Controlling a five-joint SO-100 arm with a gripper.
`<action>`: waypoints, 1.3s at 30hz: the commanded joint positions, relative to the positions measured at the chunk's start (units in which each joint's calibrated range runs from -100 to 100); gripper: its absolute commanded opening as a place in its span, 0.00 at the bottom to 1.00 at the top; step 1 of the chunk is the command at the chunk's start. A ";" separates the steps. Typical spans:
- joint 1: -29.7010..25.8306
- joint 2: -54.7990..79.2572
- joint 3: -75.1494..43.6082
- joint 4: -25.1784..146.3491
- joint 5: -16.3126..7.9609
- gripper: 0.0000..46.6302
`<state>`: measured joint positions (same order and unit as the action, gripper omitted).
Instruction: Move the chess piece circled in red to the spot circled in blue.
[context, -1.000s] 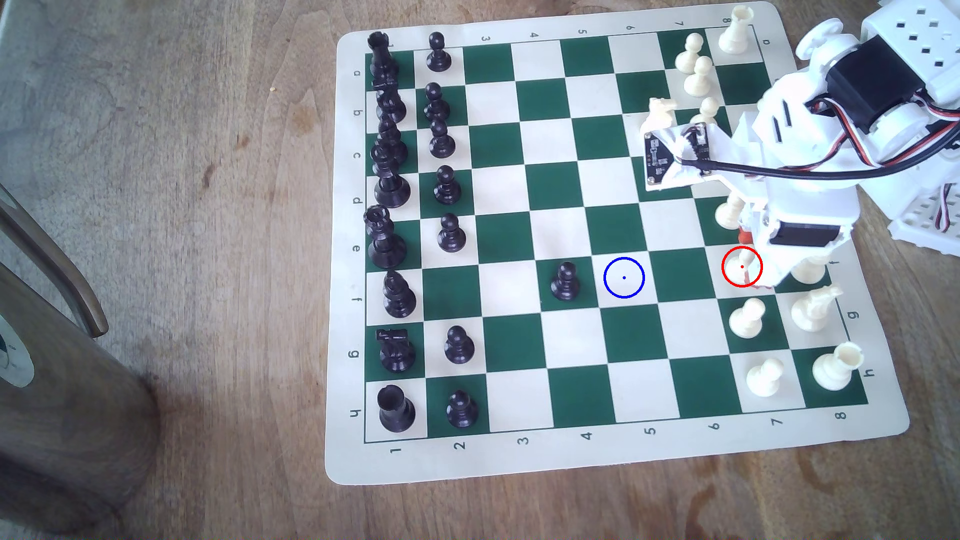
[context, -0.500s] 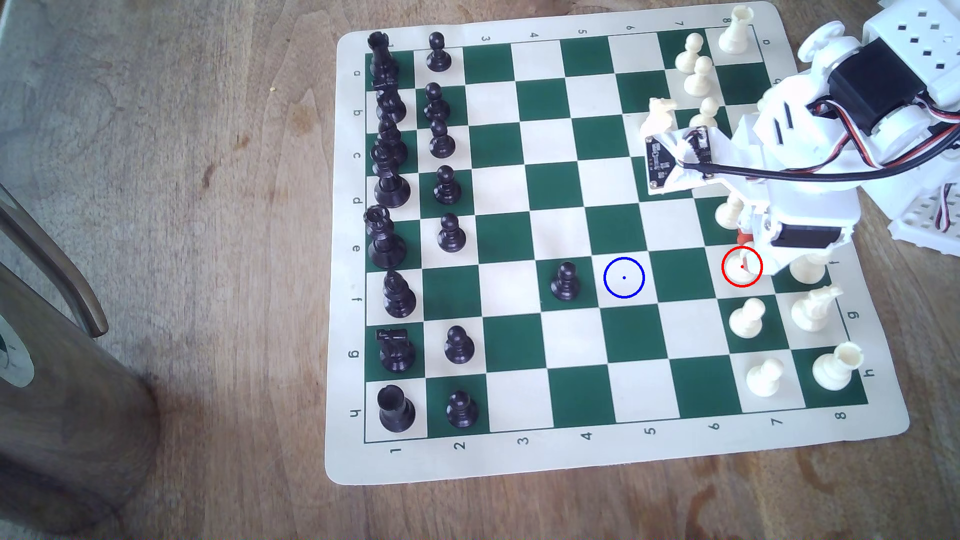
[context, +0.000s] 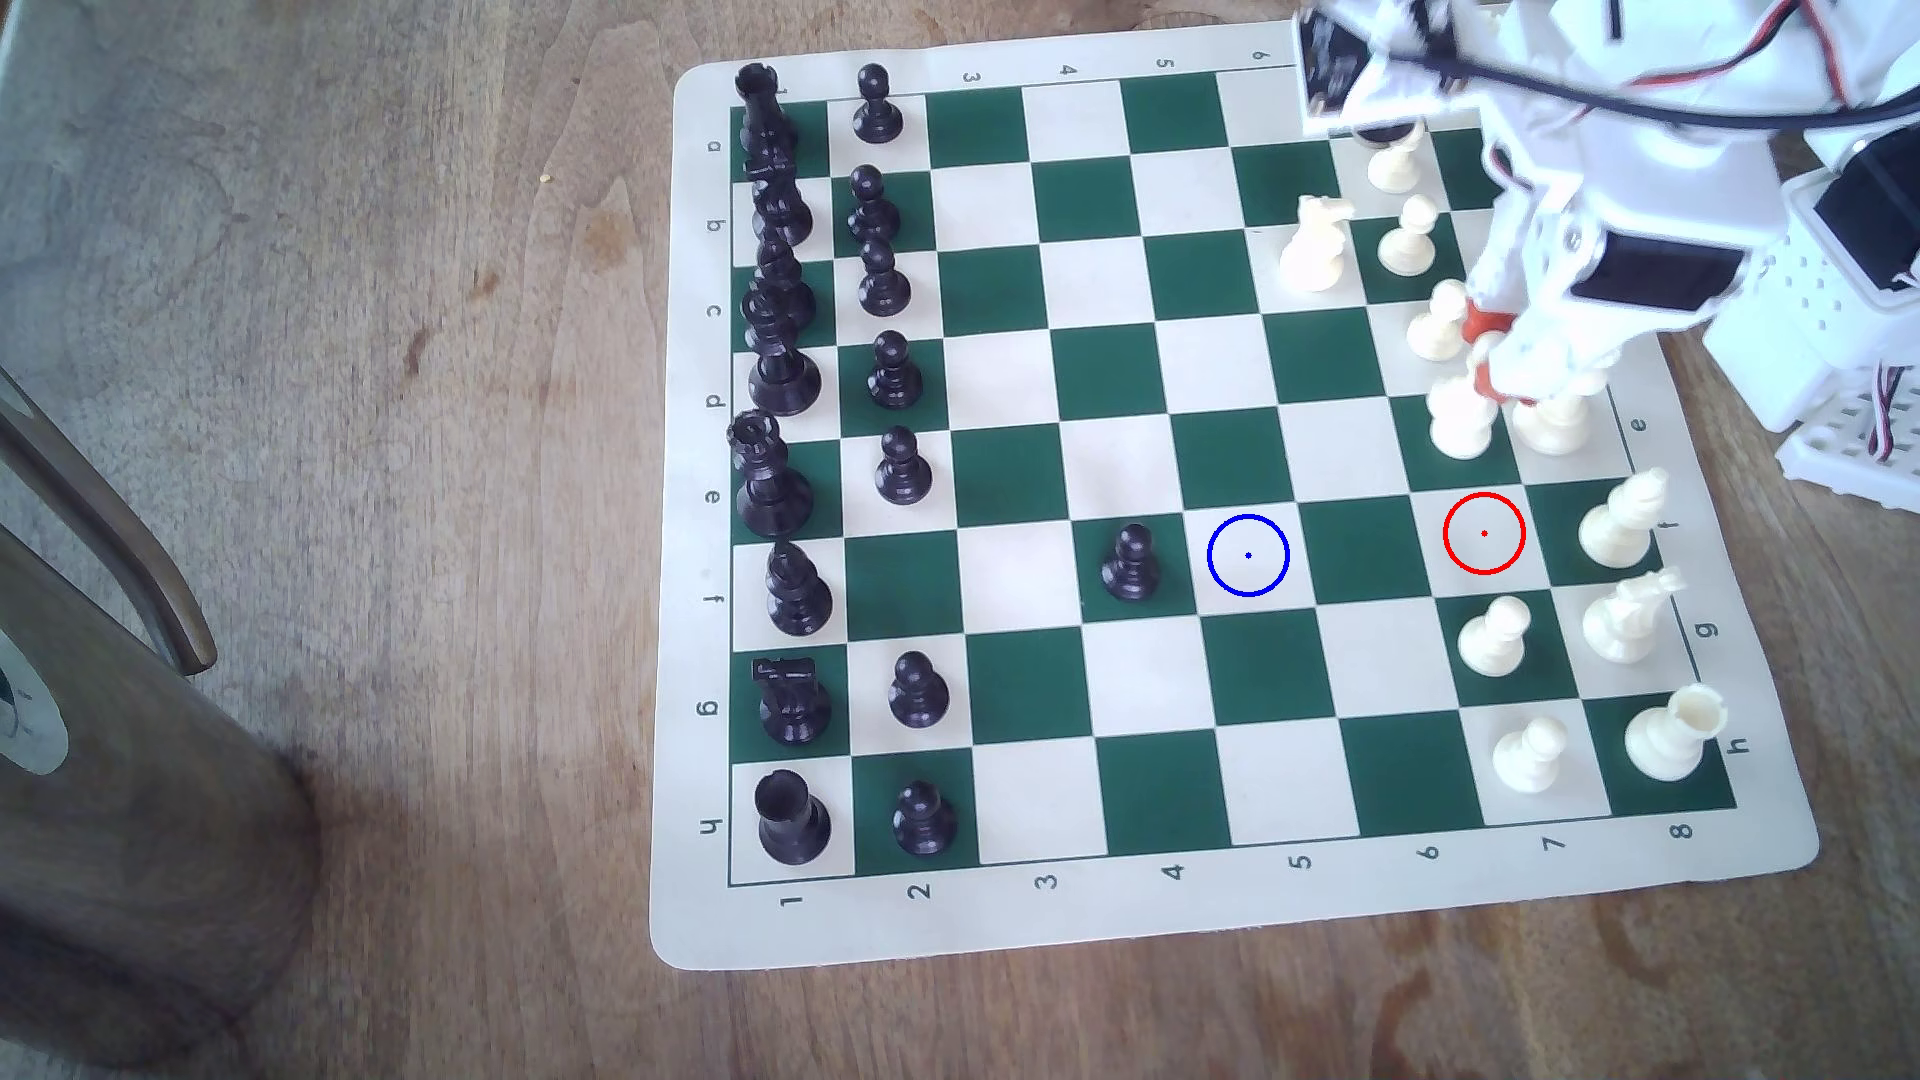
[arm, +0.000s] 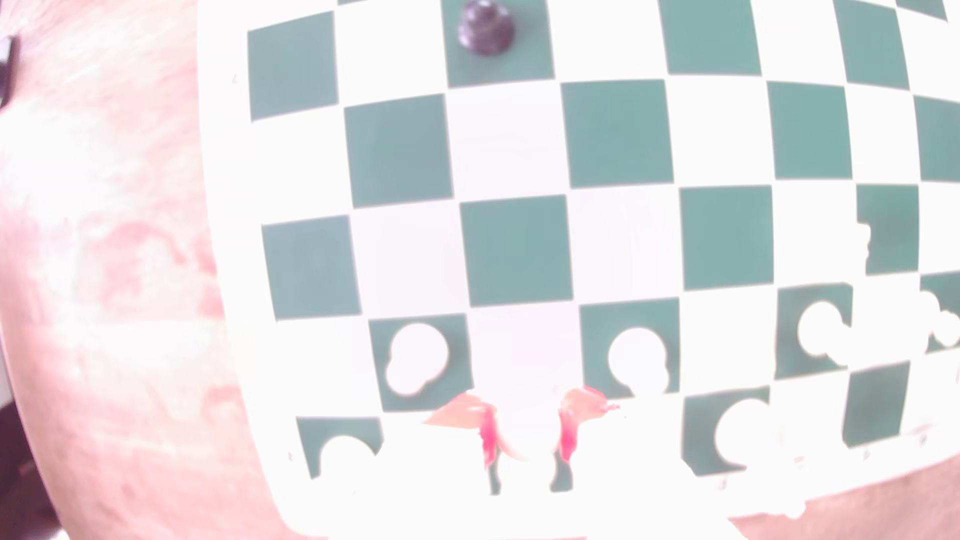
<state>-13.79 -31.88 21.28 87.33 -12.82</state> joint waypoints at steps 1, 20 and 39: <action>-0.72 5.74 -9.68 -2.48 0.24 0.00; 2.33 31.37 -7.23 -20.09 3.17 0.01; 3.90 28.32 4.83 -29.10 1.95 0.57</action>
<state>-10.55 2.97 26.16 59.60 -10.53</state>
